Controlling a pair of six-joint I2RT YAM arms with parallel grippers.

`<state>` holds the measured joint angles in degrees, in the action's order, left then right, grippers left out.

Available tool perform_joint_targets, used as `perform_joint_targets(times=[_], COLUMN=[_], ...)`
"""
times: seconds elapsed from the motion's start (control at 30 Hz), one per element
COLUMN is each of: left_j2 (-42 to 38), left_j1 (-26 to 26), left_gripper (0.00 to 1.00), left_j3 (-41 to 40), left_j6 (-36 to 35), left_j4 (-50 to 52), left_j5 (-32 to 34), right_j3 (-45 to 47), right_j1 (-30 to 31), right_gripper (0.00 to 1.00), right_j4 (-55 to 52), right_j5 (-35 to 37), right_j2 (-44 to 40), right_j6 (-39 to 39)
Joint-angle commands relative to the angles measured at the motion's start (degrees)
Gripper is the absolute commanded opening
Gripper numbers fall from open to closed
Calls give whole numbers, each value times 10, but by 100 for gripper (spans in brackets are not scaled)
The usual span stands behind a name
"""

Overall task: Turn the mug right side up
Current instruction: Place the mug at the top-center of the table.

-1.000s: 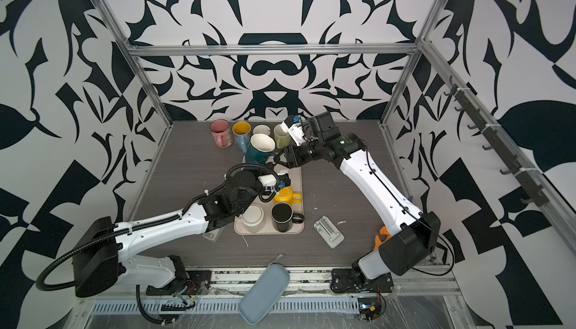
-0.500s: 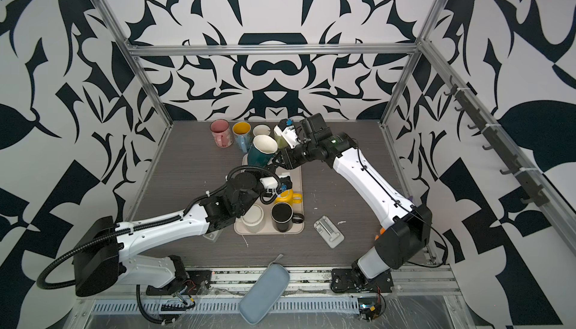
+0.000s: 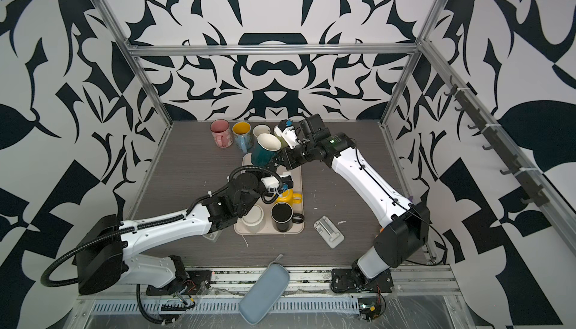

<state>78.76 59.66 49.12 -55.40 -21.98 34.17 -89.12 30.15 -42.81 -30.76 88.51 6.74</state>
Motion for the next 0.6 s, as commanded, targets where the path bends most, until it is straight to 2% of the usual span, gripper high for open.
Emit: perform_joint_targets(times=[0.0,0.13,0.37,0.57], left_j2=[6,5,-20,-51], left_j1=[3,4,4,-12], left_gripper=[36,53,65,76], left_j3=[18,16,1,20], left_j6=[-3,7,42,167], left_j4=[-57,-60,-52,30], left_j5=[29,36,39,42], right_j3=[6,26,31,29], right_j1=[3,3,-3,-19], right_gripper=[0,0,0,0], right_j4=[47,80,94,88], right_j5=[22,60,177,285], right_j2=[-36,-56,-70,-59], right_j6=[20,43,74,90])
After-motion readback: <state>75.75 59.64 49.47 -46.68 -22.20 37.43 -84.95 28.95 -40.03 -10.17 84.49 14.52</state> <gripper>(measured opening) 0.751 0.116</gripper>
